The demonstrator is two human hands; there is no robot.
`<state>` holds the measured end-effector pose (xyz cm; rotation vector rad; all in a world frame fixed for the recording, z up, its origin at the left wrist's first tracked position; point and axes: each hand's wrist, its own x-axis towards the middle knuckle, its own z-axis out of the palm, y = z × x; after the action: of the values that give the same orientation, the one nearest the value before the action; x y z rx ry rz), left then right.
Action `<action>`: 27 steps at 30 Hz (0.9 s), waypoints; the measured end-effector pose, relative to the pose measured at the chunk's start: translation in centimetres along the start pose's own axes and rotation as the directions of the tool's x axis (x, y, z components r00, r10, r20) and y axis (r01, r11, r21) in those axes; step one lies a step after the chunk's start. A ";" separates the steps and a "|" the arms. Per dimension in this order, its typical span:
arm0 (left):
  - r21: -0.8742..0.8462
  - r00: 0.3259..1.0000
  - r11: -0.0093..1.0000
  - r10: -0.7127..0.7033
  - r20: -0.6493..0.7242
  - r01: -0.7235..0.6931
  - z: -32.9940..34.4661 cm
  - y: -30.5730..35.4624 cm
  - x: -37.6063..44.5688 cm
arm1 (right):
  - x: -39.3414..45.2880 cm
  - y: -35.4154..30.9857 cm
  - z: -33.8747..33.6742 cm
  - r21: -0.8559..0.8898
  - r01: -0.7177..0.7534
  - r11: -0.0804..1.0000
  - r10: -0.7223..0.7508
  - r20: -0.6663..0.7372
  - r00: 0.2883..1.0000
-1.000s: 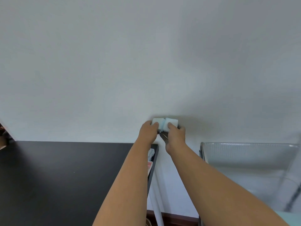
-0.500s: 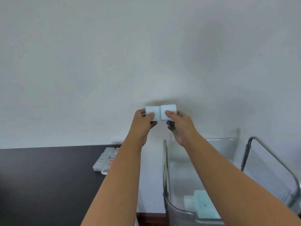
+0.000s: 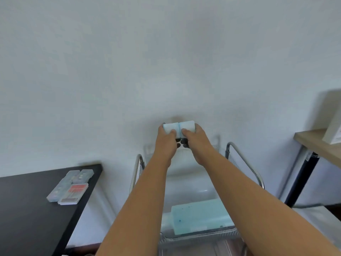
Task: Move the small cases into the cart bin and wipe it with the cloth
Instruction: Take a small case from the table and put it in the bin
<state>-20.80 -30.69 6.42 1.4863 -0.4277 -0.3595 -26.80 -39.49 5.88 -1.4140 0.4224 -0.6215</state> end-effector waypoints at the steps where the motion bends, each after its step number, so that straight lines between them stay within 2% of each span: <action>1: 0.046 1.000 0.999 -0.015 -0.004 0.015 0.6 -0.6 0.1 | 0.2 0.5 -0.6 -0.014 -0.025 1.000 0.025 -0.007 1.000; 5: 0.165 0.997 0.983 -0.081 0.002 0.080 2.3 -3.4 1.0 | 1.6 2.9 -3.2 -0.041 -0.157 0.987 0.157 -0.020 0.987; 8: 0.165 0.983 0.970 -0.183 0.014 0.178 3.2 -5.4 1.6 | 2.7 4.9 -4.8 -0.046 -0.290 0.956 0.286 -0.068 0.956; 11: 0.159 0.945 0.936 -0.324 0.038 0.314 3.8 -8.1 2.4 | 3.7 6.8 -6.4 -0.155 -0.411 0.898 0.393 -0.134 0.910; 14: 0.233 0.905 0.876 -0.423 -0.049 0.422 4.3 -11.7 2.9 | 4.4 8.8 -8.2 -0.286 -0.508 0.812 0.471 -0.192 0.861; 16: 0.299 0.901 0.850 -0.419 -0.114 0.434 4.8 -14.0 3.3 | 4.6 10.6 -9.4 -0.378 -0.522 0.765 0.479 -0.208 0.853; 19: 0.370 0.874 0.792 -0.450 -0.182 0.485 5.8 -16.1 3.8 | 4.5 13.0 -10.5 -0.468 -0.491 0.735 0.414 -0.264 0.871; 23: 0.572 0.859 0.666 -0.489 -0.151 0.479 6.9 -17.4 4.0 | 4.6 14.4 -10.8 -0.592 -0.461 0.662 0.343 -0.307 0.888; 27: 0.569 0.835 0.637 -0.521 -0.179 0.520 7.4 -17.9 4.4 | 4.9 15.1 -11.4 -0.704 -0.466 0.536 0.335 -0.330 0.883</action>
<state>-19.97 -40.29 -10.95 2.2477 -0.0851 -0.7359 -27.81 -50.85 -9.98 -1.9916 1.2275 -0.1331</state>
